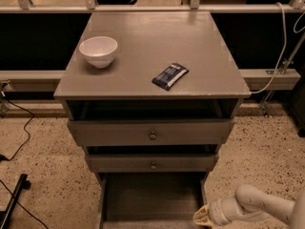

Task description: Open bottom drawer

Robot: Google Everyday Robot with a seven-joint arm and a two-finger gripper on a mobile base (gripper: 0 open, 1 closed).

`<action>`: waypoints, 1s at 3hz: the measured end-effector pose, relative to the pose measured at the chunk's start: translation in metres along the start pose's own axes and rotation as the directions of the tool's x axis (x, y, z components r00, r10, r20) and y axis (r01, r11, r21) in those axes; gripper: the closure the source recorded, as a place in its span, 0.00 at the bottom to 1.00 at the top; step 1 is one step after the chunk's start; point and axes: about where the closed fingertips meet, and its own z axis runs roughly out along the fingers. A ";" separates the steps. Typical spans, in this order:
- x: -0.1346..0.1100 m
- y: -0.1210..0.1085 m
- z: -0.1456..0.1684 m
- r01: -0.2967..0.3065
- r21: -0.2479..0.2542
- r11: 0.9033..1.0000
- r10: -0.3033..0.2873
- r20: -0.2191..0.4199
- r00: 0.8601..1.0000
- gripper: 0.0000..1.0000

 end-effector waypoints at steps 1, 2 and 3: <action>-0.018 -0.002 -0.034 0.022 0.070 0.997 -0.023 0.014 1.000 0.82; -0.019 -0.002 -0.034 0.022 0.071 0.997 -0.023 0.015 1.000 0.58; -0.020 -0.001 -0.032 0.022 0.068 0.997 -0.023 0.017 1.000 0.35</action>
Offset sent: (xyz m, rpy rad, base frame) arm 0.0023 -0.0083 0.0337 0.0136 -0.0606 -0.0284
